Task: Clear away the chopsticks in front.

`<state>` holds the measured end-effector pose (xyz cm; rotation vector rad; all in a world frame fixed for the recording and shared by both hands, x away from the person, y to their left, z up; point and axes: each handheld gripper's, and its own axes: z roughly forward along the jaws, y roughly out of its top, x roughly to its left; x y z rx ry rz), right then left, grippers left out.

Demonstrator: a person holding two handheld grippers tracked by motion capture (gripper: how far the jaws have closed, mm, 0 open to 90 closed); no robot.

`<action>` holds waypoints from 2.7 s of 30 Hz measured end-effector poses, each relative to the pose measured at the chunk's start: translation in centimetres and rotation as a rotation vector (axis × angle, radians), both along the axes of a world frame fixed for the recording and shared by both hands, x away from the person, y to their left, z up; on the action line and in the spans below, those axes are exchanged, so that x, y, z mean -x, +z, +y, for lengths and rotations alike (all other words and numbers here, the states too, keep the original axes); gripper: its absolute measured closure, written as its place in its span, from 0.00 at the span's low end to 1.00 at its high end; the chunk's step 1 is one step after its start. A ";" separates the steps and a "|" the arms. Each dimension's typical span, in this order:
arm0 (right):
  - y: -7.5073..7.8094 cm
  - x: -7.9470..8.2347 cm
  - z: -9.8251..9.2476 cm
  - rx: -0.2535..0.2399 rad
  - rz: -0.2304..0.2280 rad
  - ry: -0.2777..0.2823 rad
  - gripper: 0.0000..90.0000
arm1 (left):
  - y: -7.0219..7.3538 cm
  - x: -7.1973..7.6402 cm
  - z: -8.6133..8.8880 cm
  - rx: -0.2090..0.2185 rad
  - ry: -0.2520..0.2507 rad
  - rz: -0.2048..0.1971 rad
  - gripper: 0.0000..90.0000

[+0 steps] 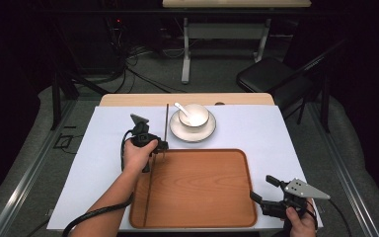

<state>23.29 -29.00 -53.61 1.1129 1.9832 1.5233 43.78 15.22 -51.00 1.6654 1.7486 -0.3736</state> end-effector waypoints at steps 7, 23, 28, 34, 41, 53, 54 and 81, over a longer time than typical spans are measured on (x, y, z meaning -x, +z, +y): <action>0.0 0.0 0.0 -0.003 0.003 -0.005 0.16 | 0.4 2.6 2.4 0.027 0.000 0.012 0.95; 0.0 -0.1 0.0 -0.008 0.016 -0.014 0.16 | -1.0 11.7 6.6 0.003 -0.044 0.093 0.95; 0.0 -0.1 0.0 -0.012 0.016 -0.018 0.16 | -1.4 13.6 6.6 0.008 -0.055 0.104 0.95; 0.0 -0.1 0.0 -0.008 0.013 -0.018 0.16 | -2.0 14.9 6.6 0.002 -0.077 0.127 0.95; 0.0 -0.1 0.0 -0.007 0.012 -0.018 0.16 | -2.6 15.3 6.9 0.004 -0.065 0.148 0.95; 0.0 -0.1 0.0 -0.010 0.011 -0.019 0.16 | -3.4 15.2 6.8 -0.036 -0.071 0.179 0.94; 0.0 -0.1 0.0 -0.010 0.010 -0.018 0.16 | -3.5 15.2 6.8 -0.034 -0.078 0.187 0.92; 0.0 -0.1 0.2 -0.008 0.012 -0.016 0.16 | -1.9 15.2 6.6 -0.033 -0.066 0.030 0.63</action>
